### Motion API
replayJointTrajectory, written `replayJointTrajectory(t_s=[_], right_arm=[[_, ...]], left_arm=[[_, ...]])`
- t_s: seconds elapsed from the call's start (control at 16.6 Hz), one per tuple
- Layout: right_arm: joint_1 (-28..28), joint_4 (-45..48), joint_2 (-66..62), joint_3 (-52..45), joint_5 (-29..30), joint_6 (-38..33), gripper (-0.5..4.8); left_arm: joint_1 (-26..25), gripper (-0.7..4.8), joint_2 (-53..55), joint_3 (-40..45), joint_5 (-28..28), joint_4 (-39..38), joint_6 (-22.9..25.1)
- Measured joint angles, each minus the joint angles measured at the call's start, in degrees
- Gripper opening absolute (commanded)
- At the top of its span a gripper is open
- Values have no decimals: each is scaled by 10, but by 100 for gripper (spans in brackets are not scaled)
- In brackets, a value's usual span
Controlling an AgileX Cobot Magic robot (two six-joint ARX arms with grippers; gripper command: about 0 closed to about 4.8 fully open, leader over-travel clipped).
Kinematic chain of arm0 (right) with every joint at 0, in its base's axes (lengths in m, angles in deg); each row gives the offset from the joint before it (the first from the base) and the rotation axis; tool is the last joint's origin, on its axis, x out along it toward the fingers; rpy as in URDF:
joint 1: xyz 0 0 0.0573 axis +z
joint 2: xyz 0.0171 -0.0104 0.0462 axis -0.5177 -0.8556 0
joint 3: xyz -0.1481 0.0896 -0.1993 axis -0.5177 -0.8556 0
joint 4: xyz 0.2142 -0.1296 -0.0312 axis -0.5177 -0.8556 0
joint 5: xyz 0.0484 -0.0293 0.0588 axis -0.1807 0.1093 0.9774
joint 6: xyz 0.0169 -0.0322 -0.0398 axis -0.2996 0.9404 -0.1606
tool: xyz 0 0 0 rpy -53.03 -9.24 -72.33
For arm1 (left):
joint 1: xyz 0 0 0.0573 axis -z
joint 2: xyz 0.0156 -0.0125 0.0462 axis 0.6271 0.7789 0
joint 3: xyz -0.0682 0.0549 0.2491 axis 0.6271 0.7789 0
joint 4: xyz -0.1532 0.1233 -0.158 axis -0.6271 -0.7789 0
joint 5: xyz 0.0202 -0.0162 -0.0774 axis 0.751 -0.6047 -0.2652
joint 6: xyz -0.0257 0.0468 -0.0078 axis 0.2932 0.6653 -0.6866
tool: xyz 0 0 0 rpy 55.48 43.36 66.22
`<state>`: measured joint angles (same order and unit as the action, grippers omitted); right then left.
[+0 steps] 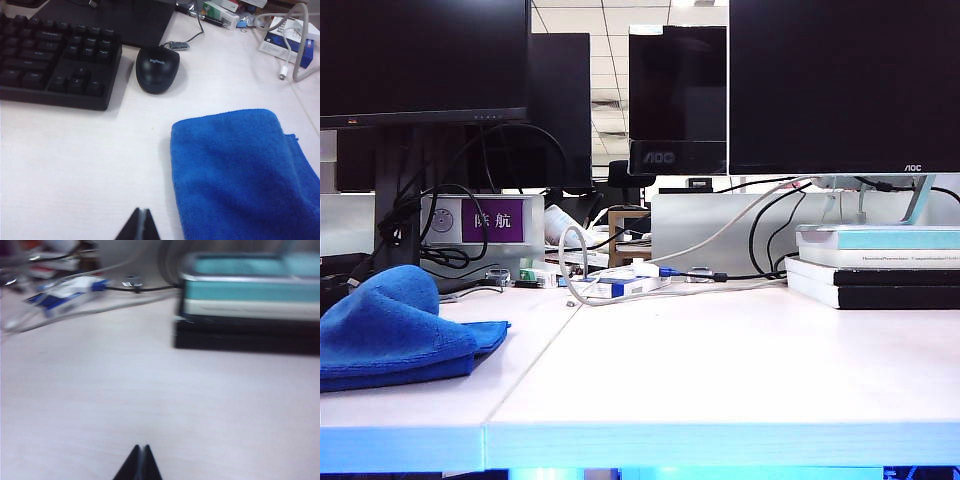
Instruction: Wipe the table from right to left using the rag.
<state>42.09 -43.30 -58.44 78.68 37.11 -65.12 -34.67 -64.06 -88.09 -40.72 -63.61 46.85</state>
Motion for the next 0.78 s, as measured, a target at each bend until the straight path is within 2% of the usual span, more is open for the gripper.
replayJointTrajectory(t_s=[0.18,0.6,0.78], right_arm=[[-33,-4,12,-28,4,-4,-5],[-33,-38,61,-69,5,-7,-5],[-33,-37,93,-69,5,-31,-5]], left_arm=[[0,-4,0,0,0,0,0],[0,-4,0,0,0,0,0],[0,-4,0,0,0,0,0]])
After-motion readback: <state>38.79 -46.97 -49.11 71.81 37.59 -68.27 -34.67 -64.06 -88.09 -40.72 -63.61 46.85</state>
